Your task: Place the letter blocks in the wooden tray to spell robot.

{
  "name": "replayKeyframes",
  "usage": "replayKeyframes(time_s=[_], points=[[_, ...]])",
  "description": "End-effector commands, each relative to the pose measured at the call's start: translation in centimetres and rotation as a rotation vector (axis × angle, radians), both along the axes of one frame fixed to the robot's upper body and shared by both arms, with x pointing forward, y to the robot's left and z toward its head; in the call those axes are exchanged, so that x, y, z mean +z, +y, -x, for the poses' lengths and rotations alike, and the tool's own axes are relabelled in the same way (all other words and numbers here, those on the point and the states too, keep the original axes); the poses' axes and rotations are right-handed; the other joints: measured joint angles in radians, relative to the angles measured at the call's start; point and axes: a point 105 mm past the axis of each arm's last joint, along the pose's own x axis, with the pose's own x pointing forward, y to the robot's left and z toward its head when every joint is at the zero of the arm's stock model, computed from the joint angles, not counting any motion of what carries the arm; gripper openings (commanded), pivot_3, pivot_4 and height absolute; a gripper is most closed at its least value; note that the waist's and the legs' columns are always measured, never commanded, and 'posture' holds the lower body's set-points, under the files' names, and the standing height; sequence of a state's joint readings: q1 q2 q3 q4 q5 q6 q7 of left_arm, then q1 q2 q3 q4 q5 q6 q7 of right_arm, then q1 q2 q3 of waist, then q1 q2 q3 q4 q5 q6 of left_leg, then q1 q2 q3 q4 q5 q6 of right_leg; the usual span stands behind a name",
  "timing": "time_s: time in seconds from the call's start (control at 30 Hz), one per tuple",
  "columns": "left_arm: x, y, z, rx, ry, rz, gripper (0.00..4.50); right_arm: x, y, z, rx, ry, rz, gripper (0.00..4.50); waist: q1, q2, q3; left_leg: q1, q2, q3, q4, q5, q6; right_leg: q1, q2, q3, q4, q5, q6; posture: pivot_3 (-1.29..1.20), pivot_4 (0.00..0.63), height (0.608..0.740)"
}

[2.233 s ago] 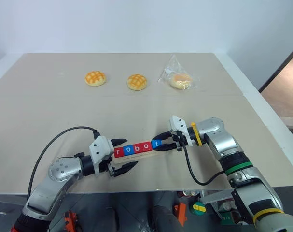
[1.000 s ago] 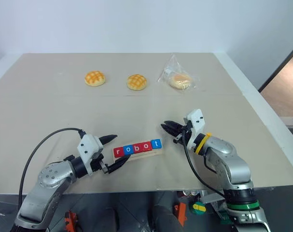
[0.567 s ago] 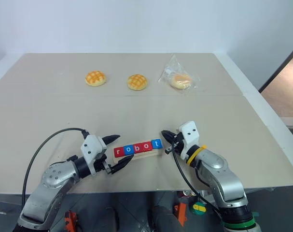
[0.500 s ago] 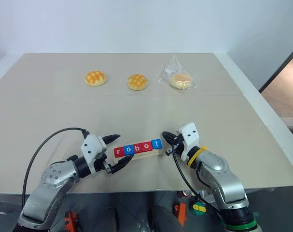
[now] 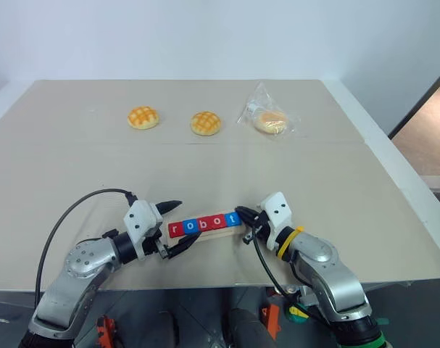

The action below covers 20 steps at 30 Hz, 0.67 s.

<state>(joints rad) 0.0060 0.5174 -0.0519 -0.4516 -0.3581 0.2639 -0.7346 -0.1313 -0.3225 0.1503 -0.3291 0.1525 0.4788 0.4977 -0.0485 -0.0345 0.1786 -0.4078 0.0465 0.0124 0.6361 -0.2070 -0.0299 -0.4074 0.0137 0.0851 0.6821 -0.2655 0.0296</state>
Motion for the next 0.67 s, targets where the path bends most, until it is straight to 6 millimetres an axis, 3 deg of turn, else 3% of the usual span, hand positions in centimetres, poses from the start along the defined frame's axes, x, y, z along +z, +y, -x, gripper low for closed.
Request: replayKeyframes(time_s=[0.03, 0.17, 0.2, 0.4, 0.6, 0.67], points=[[0.7, -0.3, 0.1, -0.017, -0.037, 0.004, 4.5, 1.9, -0.4, -0.3, -0.029, -0.077, -0.015, 0.04, 0.0, 0.0, 0.0, 0.0, 0.0, 0.0, 0.0, 0.0, 0.0, 0.0, 0.0, 0.0, 0.0, 0.0, 0.0, 0.0, 0.15, 0.74], [0.8, 0.1, -0.3, 0.009, -0.04, 0.009, 4.5, 3.1, -2.1, -1.6, -0.097, -0.117, -0.014, 0.04, 0.0, 0.0, 0.0, 0.0, 0.0, 0.0, 0.0, 0.0, 0.0, 0.0, 0.0, 0.0, 0.0, 0.0, 0.0, 0.0, 0.15, 0.74], [0.8, 0.4, -0.4, 0.023, -0.038, 0.016, 4.5, 3.3, -2.5, -1.8, -0.104, -0.121, -0.015, 0.27, 0.0, 0.0, 0.0, 0.0, 0.0, 0.0, 0.0, 0.0, 0.0, 0.0, 0.0, 0.0, 0.0, 0.0, 0.0, 0.0, 0.15, 0.74], [1.6, 4.2, -2.3, 0.169, -0.038, 0.028, 4.5, 4.5, -4.5, -2.5, -0.029, -0.093, -0.044, 2.25, 0.0, 0.0, 0.0, 0.0, 0.0, 0.0, 0.0, 0.0, 0.0, 0.0, 0.0, 0.0, 0.0, 0.0, 0.0, 0.0, 0.15, 0.74], [0.5, 9.2, -4.3, 0.327, -0.007, -0.052, 4.5, 3.4, -6.7, -2.0, 0.224, 0.01, 0.018, 4.43, 0.0, 0.0, 0.0, 0.0, 0.0, 0.0, 0.0, 0.0, 0.001, 0.0, 0.0, 0.0, 0.0, 0.0, 0.0, 0.0, 0.15, 0.74], [0.2, 10.6, -4.5, 0.362, -0.005, -0.072, 4.5, 3.2, -7.7, -2.4, 0.243, 0.018, 0.032, 4.47, 0.0, 0.0, 0.0, 0.0, 0.0, 0.001, 0.0, -0.001, 0.001, 0.0, 0.0, 0.0, -0.001, 0.0, 0.0, 0.0, 0.15, 0.74]])
